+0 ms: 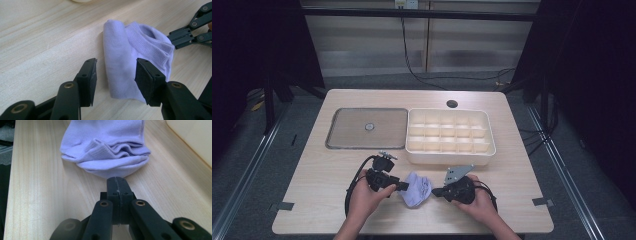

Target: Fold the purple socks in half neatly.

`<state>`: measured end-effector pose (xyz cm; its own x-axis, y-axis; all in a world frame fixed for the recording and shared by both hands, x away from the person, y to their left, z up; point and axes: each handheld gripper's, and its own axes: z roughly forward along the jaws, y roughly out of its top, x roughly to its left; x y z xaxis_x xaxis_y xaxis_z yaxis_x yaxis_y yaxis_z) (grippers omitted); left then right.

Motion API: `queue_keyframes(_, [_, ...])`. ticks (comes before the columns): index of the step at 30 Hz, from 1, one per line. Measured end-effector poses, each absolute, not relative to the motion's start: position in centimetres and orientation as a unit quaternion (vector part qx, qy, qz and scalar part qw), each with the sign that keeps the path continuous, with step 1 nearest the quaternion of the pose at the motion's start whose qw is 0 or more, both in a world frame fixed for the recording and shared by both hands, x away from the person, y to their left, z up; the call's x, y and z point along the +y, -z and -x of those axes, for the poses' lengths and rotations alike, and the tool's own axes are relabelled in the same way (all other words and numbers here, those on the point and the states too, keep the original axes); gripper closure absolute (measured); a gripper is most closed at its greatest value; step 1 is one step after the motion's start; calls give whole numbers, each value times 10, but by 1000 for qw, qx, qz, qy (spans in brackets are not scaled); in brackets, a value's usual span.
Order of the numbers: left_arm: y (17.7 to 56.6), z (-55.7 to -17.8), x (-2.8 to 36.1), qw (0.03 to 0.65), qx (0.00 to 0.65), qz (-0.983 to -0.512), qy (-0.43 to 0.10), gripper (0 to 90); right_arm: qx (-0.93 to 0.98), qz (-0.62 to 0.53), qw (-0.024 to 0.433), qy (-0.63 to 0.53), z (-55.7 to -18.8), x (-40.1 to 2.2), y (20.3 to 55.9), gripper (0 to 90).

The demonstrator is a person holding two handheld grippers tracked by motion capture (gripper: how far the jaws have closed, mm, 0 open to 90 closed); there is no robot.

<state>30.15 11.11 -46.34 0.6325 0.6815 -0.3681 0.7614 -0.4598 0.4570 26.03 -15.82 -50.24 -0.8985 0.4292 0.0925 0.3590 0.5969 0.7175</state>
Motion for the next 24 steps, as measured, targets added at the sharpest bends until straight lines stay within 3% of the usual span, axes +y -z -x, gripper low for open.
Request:
queue_keyframes(14, [472,-304,115,294,441,-844,85,552,893,-222,44,-390,-260,-158,502,900])
queue_keyframes(24, [473,-305,114,291,440,-843,104,674,892,-221,45,-391,-260,-158,502,900])
